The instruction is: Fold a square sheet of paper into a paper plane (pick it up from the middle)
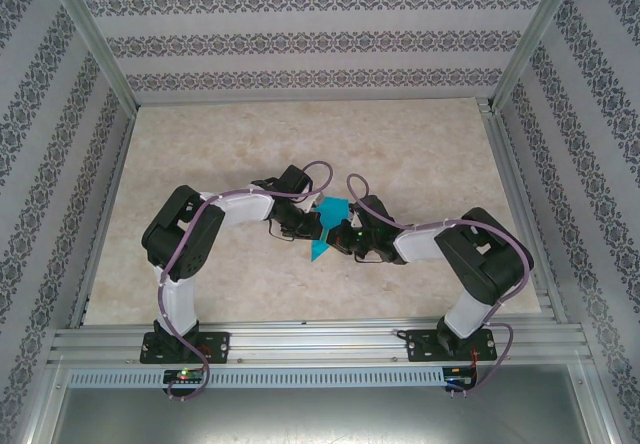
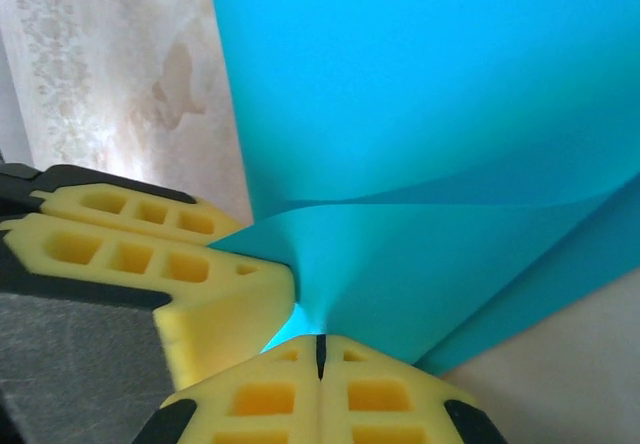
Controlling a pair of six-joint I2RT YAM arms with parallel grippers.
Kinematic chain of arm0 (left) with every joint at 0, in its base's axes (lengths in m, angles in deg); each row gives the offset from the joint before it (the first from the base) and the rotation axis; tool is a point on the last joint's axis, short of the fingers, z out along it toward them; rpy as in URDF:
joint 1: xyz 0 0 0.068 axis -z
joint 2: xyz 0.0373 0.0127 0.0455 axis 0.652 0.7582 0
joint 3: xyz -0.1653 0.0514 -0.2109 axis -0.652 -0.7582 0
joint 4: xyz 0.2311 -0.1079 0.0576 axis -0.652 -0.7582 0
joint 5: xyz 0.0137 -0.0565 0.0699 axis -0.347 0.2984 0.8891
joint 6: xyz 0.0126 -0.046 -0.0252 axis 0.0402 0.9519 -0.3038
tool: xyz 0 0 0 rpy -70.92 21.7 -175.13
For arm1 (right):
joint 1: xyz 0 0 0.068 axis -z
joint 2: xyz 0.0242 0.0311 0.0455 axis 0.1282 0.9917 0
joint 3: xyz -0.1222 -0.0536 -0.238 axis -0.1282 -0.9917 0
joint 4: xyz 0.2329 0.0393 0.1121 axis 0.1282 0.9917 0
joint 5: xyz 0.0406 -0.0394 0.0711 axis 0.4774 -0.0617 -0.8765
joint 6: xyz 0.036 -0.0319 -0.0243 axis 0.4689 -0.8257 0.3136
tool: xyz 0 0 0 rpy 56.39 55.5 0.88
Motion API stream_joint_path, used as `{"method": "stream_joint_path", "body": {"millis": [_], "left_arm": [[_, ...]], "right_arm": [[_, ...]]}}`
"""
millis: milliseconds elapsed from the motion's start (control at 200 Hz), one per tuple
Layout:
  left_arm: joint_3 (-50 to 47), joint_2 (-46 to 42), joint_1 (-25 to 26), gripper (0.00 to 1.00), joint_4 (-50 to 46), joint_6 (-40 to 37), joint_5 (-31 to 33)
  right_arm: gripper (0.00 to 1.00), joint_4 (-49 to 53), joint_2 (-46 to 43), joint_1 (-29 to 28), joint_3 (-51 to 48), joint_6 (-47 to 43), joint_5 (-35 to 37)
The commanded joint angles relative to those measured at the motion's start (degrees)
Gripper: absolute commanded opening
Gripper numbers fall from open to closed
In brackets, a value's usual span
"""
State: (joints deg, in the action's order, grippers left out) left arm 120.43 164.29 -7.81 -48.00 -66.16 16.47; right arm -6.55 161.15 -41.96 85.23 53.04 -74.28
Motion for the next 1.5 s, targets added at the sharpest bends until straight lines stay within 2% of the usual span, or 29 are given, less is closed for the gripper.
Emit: {"method": "stream_joint_path", "body": {"millis": [0,420,649,1004,1359,1494], "left_arm": [[0.86,2.29,-0.54,0.10,-2.82,-1.76,1.22],[1.12,2.36,-0.54,0.10,-3.17,-1.85,1.41],[1.12,2.24,-0.47,0.11,-3.08,-1.87,1.25],[1.07,2.10,-0.53,0.11,-3.35,-2.34,0.99],[1.51,2.00,-0.54,0.11,-4.04,-2.80,0.23],[1.68,2.15,-0.54,0.11,-4.14,-2.84,-0.03]], "right_arm": [[0.04,0.29,1.62,0.74,-0.29,-1.75,0.34],[0.05,5.67,-5.79,1.95,0.99,-2.72,1.11],[0.05,4.85,-3.24,3.82,2.29,-3.22,-0.38],[0.05,9.64,0.04,4.34,2.22,-5.98,3.15],[0.05,16.35,-8.38,5.74,5.75,-7.38,3.50],[0.05,16.00,-7.62,6.46,7.03,-7.65,2.01]]}}
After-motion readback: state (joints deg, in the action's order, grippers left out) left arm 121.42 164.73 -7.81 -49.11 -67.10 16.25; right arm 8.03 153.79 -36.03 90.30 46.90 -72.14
